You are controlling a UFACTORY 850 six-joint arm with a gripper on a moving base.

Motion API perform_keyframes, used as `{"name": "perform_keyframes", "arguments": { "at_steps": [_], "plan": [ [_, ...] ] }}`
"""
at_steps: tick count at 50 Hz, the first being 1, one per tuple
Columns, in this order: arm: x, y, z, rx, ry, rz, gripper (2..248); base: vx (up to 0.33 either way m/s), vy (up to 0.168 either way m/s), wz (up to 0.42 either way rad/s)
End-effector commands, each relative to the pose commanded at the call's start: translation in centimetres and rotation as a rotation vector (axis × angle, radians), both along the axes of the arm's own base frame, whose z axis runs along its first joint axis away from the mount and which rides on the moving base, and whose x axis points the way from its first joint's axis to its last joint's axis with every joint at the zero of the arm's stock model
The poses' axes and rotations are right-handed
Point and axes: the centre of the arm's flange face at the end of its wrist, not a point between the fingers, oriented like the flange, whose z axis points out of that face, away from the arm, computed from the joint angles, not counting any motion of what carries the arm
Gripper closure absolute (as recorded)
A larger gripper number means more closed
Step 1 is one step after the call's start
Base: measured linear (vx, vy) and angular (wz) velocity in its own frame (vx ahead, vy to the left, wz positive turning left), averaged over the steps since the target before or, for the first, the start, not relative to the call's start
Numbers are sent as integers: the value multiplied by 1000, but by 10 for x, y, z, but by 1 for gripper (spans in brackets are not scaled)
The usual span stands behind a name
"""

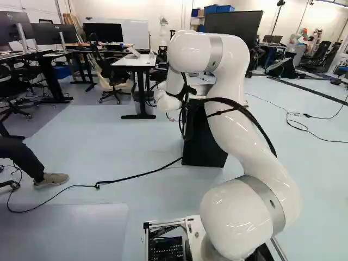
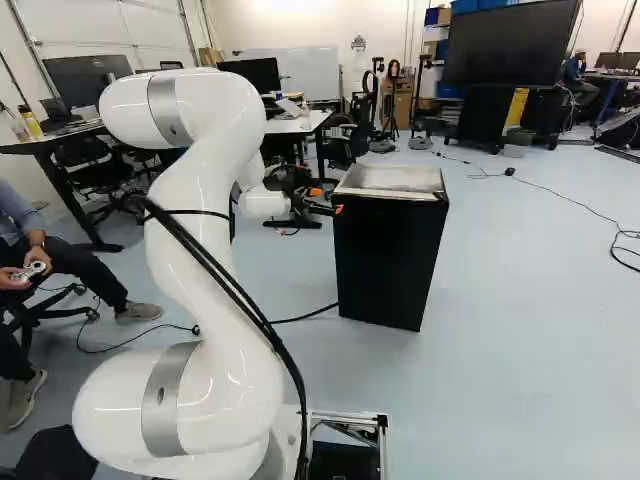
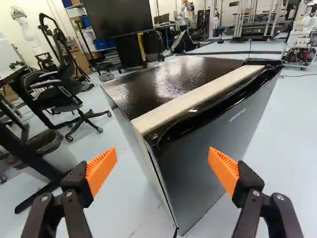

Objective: Open the fridge door

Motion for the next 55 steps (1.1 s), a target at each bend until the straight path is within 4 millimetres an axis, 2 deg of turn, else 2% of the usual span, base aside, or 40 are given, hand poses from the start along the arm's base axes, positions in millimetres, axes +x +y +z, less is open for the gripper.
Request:
{"name": "perform_keyframes", "arguments": {
  "at_steps": [19, 55],
  "plan": [
    [0, -2, 0, -1, 1, -3, 3, 0, 0, 0],
    [5, -24, 0, -1, -3, -37, 3, 0, 0, 0]
  ]
}}
